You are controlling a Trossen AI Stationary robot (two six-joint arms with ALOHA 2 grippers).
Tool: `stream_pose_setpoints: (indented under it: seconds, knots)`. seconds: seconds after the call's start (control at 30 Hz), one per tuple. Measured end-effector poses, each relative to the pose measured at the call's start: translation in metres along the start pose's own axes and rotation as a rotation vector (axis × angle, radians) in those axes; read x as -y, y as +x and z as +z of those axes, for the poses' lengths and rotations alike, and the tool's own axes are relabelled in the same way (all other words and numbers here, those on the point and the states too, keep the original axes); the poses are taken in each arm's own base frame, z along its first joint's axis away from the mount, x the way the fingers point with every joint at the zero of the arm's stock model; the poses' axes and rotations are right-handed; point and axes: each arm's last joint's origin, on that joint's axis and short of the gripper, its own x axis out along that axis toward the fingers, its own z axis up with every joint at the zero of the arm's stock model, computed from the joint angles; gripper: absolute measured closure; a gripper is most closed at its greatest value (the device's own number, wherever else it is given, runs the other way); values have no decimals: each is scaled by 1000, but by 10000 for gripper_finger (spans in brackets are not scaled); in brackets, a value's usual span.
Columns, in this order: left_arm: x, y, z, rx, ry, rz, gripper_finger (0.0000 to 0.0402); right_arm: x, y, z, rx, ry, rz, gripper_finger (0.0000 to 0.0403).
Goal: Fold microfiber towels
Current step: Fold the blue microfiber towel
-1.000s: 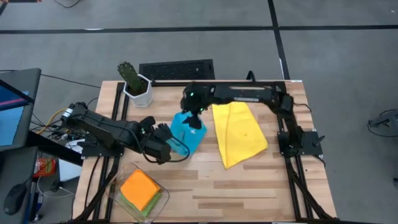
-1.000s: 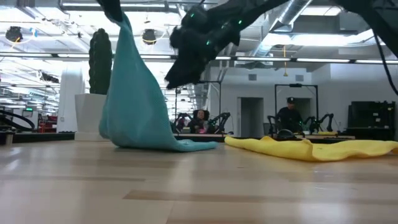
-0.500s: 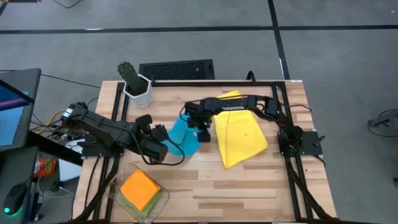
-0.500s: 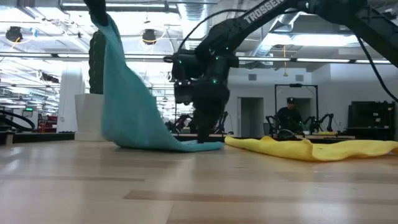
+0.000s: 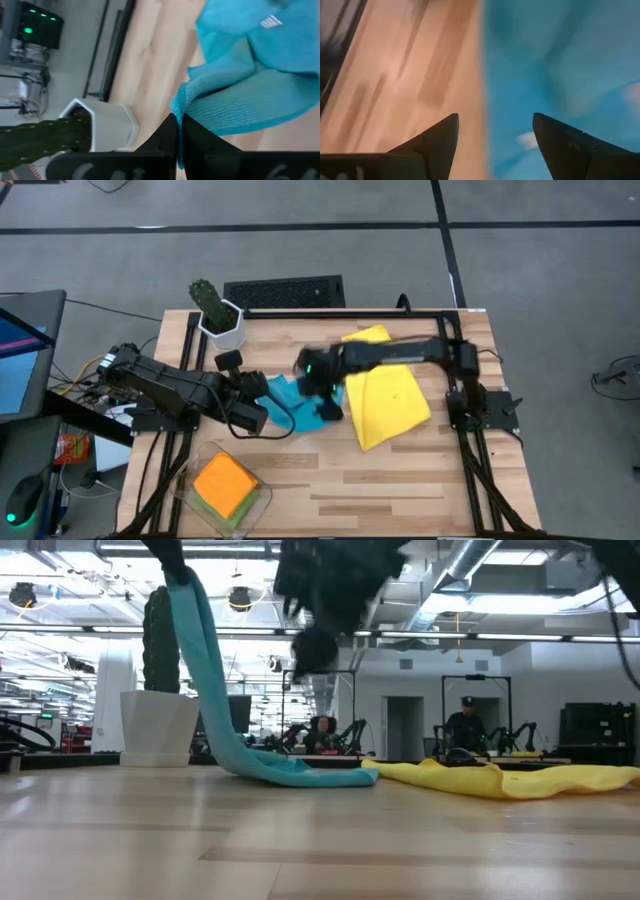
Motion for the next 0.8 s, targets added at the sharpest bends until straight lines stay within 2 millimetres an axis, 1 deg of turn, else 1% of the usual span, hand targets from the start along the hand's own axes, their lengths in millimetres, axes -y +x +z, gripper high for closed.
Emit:
stream_pose_setpoints:
  seconds: [0.07,0.1,0.2,0.3,0.4,0.47,0.5,0.67,0.8]
  knots:
    - [1,0,0,-6,1,-13,401,14,-19,11,136,-32,-86,123]
    - [1,-1,-1,-7,3,-16,401,23,-25,13,178,-34,-122,123]
    - [2,-1,-1,-2,2,-13,401,56,-25,10,272,-28,-165,123]
    - [2,-1,-1,-10,2,-23,401,84,-13,5,342,-63,-139,123]
    - [3,-1,-2,-35,3,-58,401,98,12,0,343,-124,-145,123]
    - [4,-1,-2,-62,8,-99,401,105,26,0,327,-146,-140,123]
    - [5,-1,-3,-74,10,-121,401,108,29,3,334,-154,-143,123]
    - [10,-2,0,-81,29,-219,401,122,35,18,374,-213,-166,123]
    - [10,-2,1,-78,22,-224,401,133,56,17,353,-168,-147,123]
